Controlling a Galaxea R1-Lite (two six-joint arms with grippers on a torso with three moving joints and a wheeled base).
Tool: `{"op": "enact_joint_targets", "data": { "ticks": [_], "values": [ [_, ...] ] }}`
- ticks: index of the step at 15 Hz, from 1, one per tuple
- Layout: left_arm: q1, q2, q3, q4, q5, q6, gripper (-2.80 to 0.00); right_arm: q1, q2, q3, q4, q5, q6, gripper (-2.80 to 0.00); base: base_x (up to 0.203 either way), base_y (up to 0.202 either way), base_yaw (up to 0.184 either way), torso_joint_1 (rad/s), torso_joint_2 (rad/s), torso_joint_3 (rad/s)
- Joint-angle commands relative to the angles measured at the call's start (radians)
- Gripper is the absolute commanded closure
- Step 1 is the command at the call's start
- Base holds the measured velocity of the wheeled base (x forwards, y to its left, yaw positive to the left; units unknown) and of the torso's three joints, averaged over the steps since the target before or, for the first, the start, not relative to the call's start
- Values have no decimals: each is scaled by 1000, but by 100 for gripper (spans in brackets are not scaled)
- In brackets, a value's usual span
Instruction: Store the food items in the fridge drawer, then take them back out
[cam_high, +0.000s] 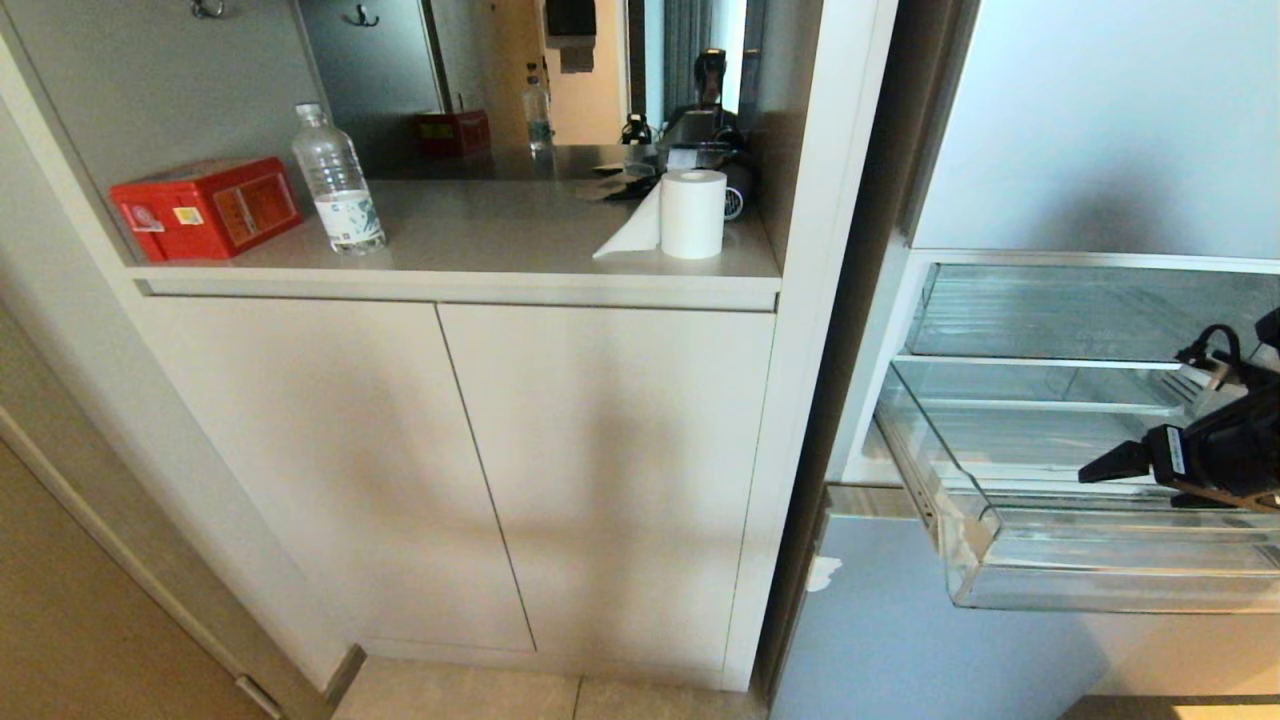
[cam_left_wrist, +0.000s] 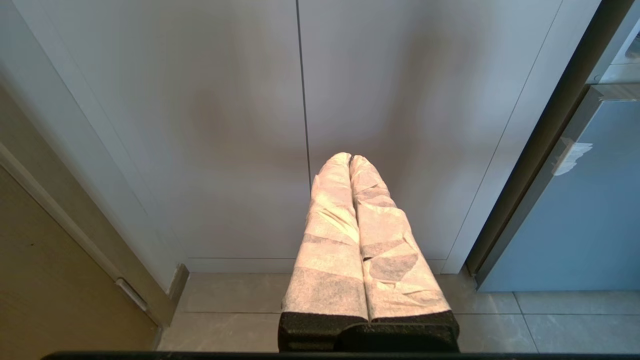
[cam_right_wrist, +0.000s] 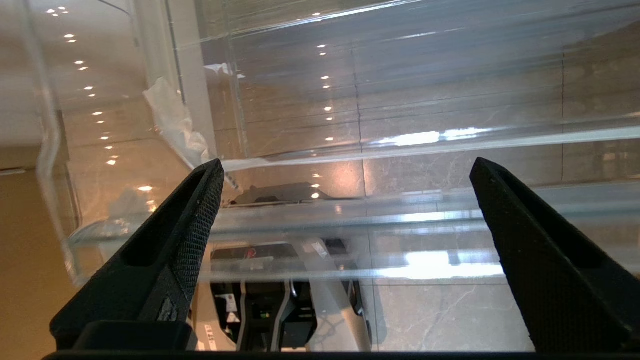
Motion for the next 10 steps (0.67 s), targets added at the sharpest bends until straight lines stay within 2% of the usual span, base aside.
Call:
{"op": "enact_joint_targets", "data": {
  "ticks": [1, 6, 10],
  "values": [
    [0, 1, 0, 0, 0, 0, 0, -12, -39, 25, 5, 3, -1, -280, 0, 0, 0, 0, 0, 0],
    [0, 1, 0, 0, -1, 0, 0, -51, -96, 90, 2, 12, -6, -280, 0, 0, 0, 0, 0, 0],
    [0, 1, 0, 0, 0, 0, 0, -41, -153, 94, -47, 116, 10, -280, 0, 0, 0, 0, 0, 0]
  ]
}}
